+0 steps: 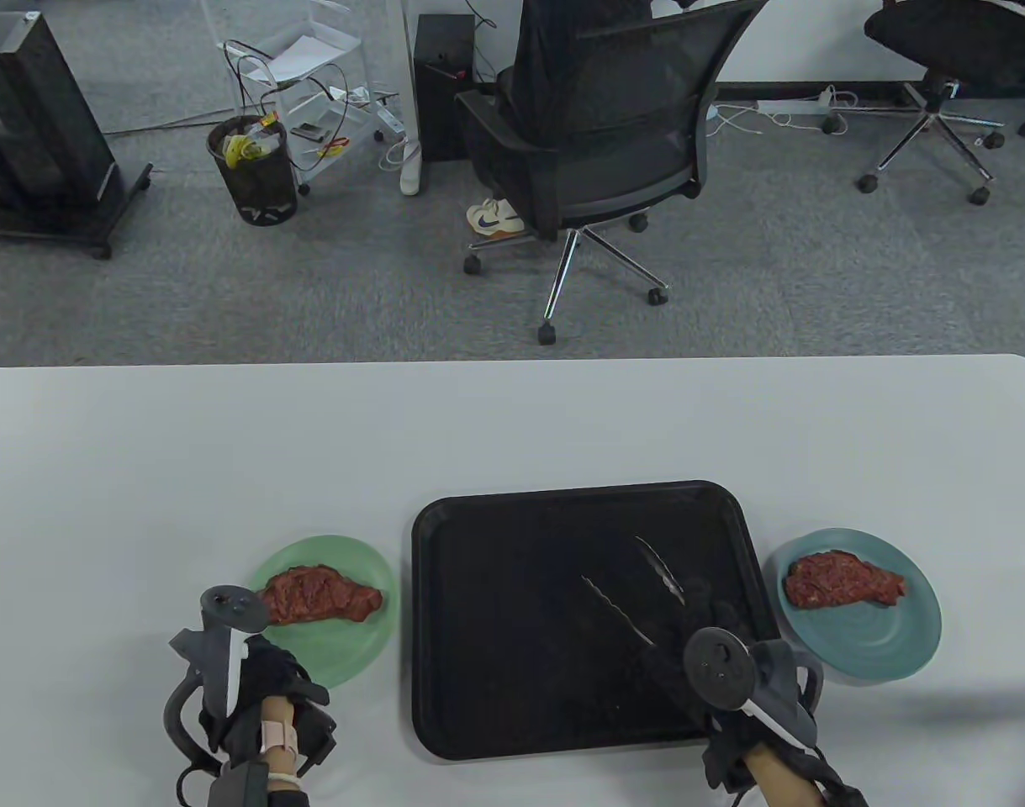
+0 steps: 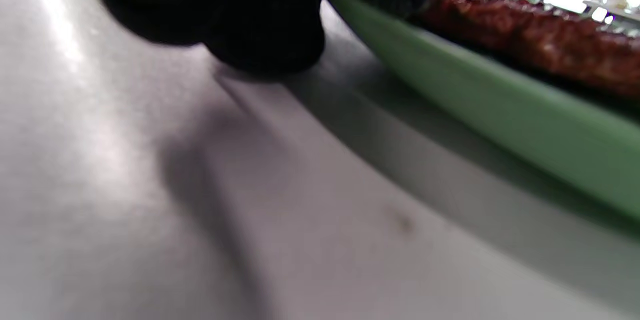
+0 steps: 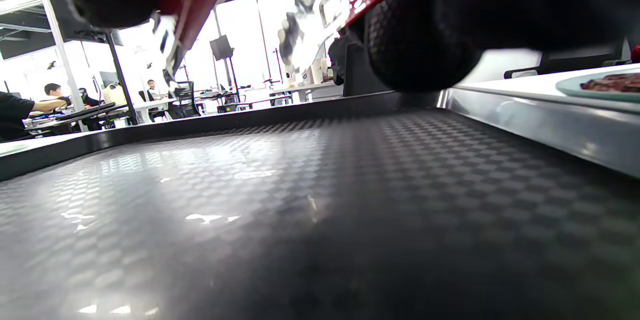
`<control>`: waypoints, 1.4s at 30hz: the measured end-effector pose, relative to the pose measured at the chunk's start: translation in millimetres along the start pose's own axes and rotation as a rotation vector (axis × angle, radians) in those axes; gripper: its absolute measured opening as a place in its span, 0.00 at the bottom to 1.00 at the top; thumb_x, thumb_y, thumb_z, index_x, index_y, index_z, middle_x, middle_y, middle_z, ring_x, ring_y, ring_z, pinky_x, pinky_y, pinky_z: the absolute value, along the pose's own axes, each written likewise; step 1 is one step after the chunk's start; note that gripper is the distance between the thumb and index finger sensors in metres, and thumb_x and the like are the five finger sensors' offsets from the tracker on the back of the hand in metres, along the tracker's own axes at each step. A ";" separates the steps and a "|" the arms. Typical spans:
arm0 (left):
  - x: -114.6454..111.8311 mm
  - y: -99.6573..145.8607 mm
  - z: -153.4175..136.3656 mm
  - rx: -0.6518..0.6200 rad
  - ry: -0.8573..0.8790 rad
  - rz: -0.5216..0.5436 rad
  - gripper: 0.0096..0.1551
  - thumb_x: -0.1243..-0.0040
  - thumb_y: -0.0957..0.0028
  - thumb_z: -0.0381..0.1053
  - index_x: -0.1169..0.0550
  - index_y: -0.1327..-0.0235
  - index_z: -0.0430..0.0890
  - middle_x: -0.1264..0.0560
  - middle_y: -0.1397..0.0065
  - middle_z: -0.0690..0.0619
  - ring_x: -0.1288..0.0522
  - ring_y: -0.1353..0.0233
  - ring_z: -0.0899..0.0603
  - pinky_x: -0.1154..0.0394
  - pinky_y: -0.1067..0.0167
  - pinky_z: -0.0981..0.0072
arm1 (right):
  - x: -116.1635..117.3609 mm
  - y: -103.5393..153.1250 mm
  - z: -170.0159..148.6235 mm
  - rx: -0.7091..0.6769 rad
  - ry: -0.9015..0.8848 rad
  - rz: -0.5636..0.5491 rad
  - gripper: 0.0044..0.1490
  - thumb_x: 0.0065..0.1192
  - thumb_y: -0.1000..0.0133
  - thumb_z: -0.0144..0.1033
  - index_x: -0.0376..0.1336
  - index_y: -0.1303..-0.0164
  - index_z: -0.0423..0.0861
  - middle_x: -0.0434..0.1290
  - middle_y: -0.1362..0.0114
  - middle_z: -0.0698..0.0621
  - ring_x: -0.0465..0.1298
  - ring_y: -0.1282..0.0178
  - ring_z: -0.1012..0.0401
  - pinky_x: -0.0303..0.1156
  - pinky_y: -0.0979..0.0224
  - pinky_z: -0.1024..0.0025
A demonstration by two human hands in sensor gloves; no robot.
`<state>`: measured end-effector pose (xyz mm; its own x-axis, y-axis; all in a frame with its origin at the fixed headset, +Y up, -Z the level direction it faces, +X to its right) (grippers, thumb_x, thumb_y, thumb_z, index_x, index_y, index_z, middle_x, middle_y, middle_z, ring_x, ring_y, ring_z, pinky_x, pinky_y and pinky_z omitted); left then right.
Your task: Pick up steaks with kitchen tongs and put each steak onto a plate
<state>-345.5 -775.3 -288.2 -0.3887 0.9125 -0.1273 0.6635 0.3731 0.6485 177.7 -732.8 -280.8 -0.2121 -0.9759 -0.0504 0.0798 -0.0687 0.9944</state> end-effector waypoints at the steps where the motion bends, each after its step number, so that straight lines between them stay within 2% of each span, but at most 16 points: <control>1: 1.2 1.4 0.4 -0.006 -0.002 0.004 0.43 0.41 0.52 0.47 0.43 0.23 0.43 0.32 0.35 0.38 0.19 0.56 0.42 0.17 0.67 0.68 | -0.1 0.3 0.8 -0.004 0.005 0.000 0.59 0.60 0.52 0.58 0.49 0.25 0.29 0.65 0.32 0.28 0.75 0.53 0.38 0.78 0.64 0.52; 5: 13.8 14.0 9.2 -0.050 -0.030 0.098 0.45 0.42 0.52 0.50 0.45 0.23 0.44 0.35 0.33 0.37 0.21 0.54 0.39 0.18 0.65 0.67 | -0.6 1.1 2.1 -0.012 0.006 -0.001 0.59 0.60 0.52 0.58 0.49 0.25 0.29 0.65 0.32 0.28 0.75 0.53 0.38 0.78 0.64 0.52; 8: 24.6 36.0 28.9 -0.166 -0.018 0.207 0.45 0.42 0.53 0.51 0.45 0.23 0.44 0.36 0.33 0.37 0.21 0.53 0.40 0.18 0.64 0.67 | -0.8 1.5 1.7 -0.013 0.006 -0.001 0.59 0.60 0.52 0.59 0.49 0.25 0.29 0.65 0.32 0.28 0.75 0.53 0.38 0.78 0.64 0.52; 10: 27.0 51.2 45.0 -0.265 -0.002 0.222 0.45 0.42 0.53 0.52 0.44 0.23 0.44 0.35 0.33 0.37 0.21 0.53 0.40 0.18 0.64 0.68 | -1.0 1.7 1.1 -0.012 0.007 0.000 0.59 0.60 0.52 0.59 0.49 0.25 0.29 0.65 0.32 0.28 0.75 0.53 0.38 0.78 0.64 0.52; 13: 24.9 79.4 76.3 -0.479 0.129 0.178 0.44 0.43 0.53 0.52 0.44 0.23 0.44 0.36 0.33 0.37 0.21 0.51 0.39 0.18 0.63 0.67 | -2.9 2.0 0.1 -0.012 0.004 -0.003 0.59 0.60 0.52 0.59 0.49 0.25 0.29 0.65 0.32 0.28 0.75 0.53 0.38 0.78 0.64 0.52; 19: 9.7 125.2 124.7 -0.674 0.424 0.023 0.43 0.44 0.52 0.51 0.43 0.23 0.44 0.37 0.32 0.36 0.24 0.46 0.35 0.19 0.57 0.60 | -7.7 2.6 -1.2 -0.018 -0.005 -0.013 0.59 0.60 0.52 0.59 0.49 0.25 0.29 0.65 0.32 0.27 0.75 0.53 0.38 0.78 0.63 0.52; 22: -1.9 140.7 139.9 -0.705 0.497 -0.023 0.42 0.45 0.52 0.50 0.42 0.23 0.45 0.38 0.31 0.36 0.24 0.44 0.35 0.20 0.55 0.59 | -6.8 2.2 -3.5 -0.011 -0.017 -0.010 0.60 0.60 0.53 0.59 0.49 0.25 0.29 0.65 0.32 0.27 0.75 0.53 0.38 0.77 0.61 0.51; 26: -21.4 148.8 146.5 -0.708 0.604 -0.083 0.41 0.45 0.51 0.50 0.42 0.23 0.46 0.38 0.31 0.36 0.25 0.43 0.35 0.20 0.54 0.58 | -4.2 1.7 -5.0 -0.008 -0.005 -0.003 0.59 0.60 0.53 0.59 0.49 0.25 0.29 0.65 0.32 0.27 0.75 0.53 0.38 0.77 0.61 0.51; 30: -45.9 141.4 142.9 -0.698 0.684 -0.153 0.41 0.45 0.51 0.49 0.42 0.23 0.46 0.37 0.31 0.36 0.25 0.44 0.34 0.20 0.54 0.57 | -2.1 1.6 -5.2 -0.009 0.003 0.003 0.59 0.60 0.53 0.59 0.49 0.25 0.29 0.65 0.32 0.27 0.75 0.53 0.38 0.77 0.61 0.51; 38: -49.5 126.6 133.2 -0.681 0.750 -0.170 0.40 0.46 0.51 0.49 0.42 0.23 0.46 0.37 0.31 0.36 0.25 0.44 0.34 0.21 0.53 0.57 | 3.5 0.4 -5.3 -0.006 0.024 0.011 0.59 0.60 0.53 0.58 0.49 0.25 0.29 0.65 0.32 0.27 0.75 0.52 0.38 0.77 0.60 0.51; 42: -52.7 124.3 130.3 -0.678 0.729 -0.166 0.40 0.46 0.51 0.49 0.42 0.23 0.46 0.37 0.32 0.36 0.25 0.44 0.34 0.21 0.54 0.57 | 5.8 -1.3 -11.2 0.029 0.025 -0.008 0.58 0.60 0.52 0.57 0.49 0.25 0.29 0.64 0.31 0.27 0.75 0.51 0.37 0.77 0.57 0.50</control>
<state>-159.3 -755.1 -298.6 -0.8898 0.4477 0.0883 0.1505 0.1053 0.9830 187.2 -740.6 -283.4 -0.1884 -0.9803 -0.0598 0.0500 -0.0704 0.9963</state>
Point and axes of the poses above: the tracker on the back of each hand, its own z axis roughly to the thumb side, its own y axis roughly from the fingertips to the wrist, x = y × z, the point moved 5 cm from there along -y, roughly from the wrist to the fingertips
